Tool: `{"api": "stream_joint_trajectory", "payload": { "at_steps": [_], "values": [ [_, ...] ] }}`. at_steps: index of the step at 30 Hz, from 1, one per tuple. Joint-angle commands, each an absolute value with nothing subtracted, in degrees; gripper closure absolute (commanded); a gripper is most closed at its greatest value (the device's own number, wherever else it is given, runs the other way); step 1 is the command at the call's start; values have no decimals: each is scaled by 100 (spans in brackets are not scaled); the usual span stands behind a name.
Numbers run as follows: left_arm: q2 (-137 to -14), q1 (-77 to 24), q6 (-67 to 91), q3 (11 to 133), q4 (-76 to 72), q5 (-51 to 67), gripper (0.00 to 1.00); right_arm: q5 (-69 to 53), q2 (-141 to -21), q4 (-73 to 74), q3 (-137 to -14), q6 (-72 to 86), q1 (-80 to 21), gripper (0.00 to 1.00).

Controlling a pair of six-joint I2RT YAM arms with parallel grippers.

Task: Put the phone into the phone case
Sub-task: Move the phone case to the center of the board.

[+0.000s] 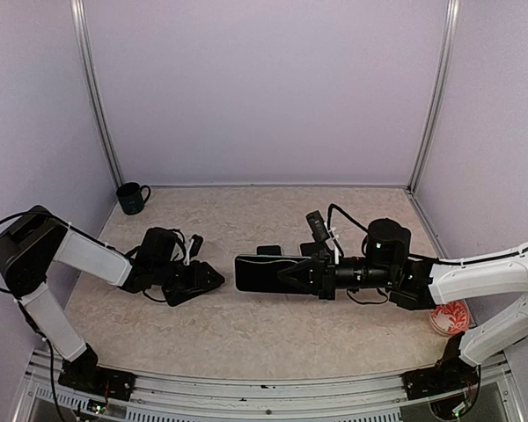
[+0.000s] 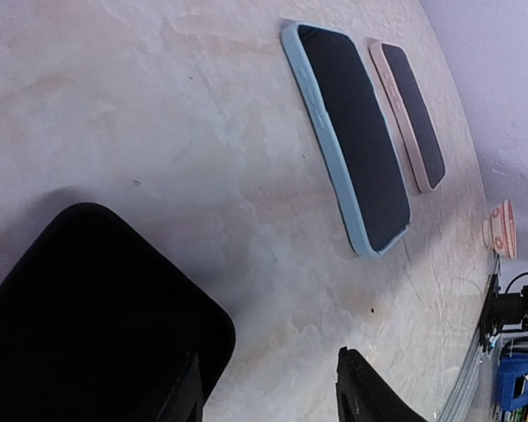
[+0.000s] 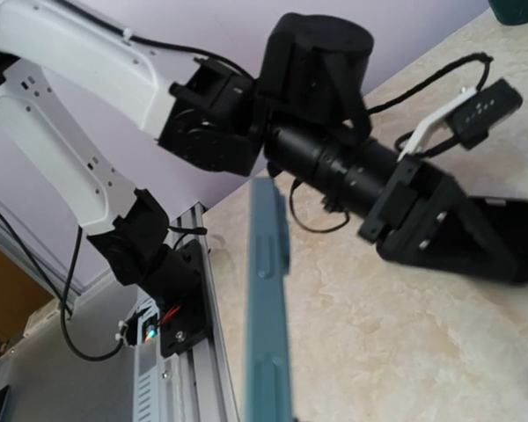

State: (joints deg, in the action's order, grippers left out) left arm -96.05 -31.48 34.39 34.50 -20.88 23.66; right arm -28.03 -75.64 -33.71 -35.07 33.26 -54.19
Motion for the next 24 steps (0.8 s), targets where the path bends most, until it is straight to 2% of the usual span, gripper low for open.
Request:
{"api": "stream_joint_trajectory", "payload": {
  "at_steps": [1,9,15,18,24],
  "values": [
    [-9189,-3381,3338,3293,-1846,2757,49,-2883,-7324,-3769,-3507,3273,-5345,100],
    [-8507,-3853,3358,3022,-1655,3023,49,-2912,-7266,-3745,-3516,3259,-5311,100],
    [-7273,-3796,3949,2811,-994,1405,45,-2887,-7298,-3711,-3541,3259,-5277,100],
    [-6560,-3723,4495,2609,-840,804,38,-2900,-7308,-3726,-3553,3294,-5273,100],
    [-5843,-3654,5172,2462,168,-321,33,-2885,-7226,-3718,-3510,3300,-5265,100]
  ]
}}
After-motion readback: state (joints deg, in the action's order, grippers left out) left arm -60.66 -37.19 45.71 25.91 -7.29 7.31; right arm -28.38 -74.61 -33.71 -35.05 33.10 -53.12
